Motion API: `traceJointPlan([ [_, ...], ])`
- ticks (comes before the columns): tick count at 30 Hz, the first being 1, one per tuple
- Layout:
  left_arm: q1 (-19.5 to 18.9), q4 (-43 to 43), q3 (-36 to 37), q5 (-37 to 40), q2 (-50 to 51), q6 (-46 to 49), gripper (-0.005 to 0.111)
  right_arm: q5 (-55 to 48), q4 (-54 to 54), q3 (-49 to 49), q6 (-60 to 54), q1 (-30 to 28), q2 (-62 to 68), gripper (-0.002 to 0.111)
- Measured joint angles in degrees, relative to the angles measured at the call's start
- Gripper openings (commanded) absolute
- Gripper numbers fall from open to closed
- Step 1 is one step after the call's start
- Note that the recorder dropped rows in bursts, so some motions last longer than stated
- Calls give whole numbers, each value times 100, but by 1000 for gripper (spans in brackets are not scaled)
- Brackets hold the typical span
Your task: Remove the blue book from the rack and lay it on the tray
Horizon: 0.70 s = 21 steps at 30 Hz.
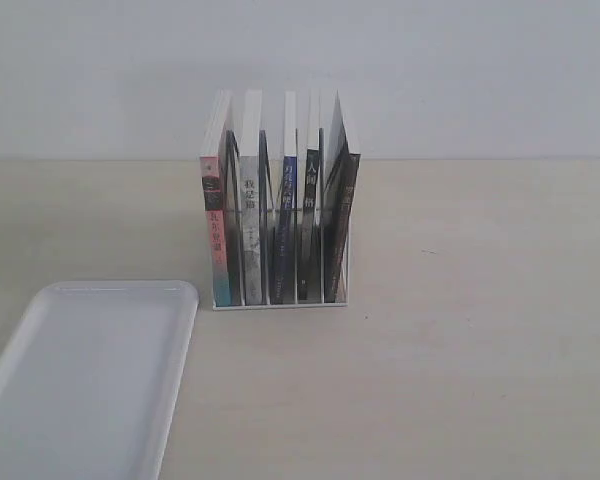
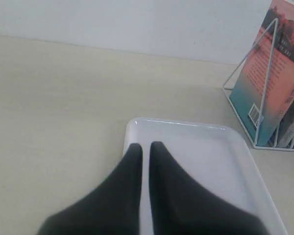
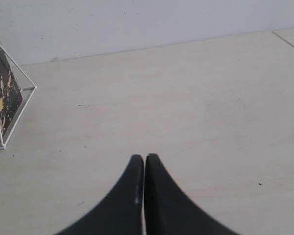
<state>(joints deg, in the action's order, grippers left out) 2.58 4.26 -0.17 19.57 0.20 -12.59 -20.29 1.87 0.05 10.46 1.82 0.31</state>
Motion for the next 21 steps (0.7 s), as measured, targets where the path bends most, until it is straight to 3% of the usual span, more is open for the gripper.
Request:
traceJointPlan([
  [6,0,441,0,-189,0,272,5,0,0,0,0,0,0,0],
  [15,0,662,0,-2123,0,308,5,0,0,0,0,0,0,0],
  [17,0,560,0,-2590,0,-95,5,0,0,0,0,0,0,0],
  [21,0,470,0,-3306,0,-2192,5,0,0,0,0,0,0,0],
])
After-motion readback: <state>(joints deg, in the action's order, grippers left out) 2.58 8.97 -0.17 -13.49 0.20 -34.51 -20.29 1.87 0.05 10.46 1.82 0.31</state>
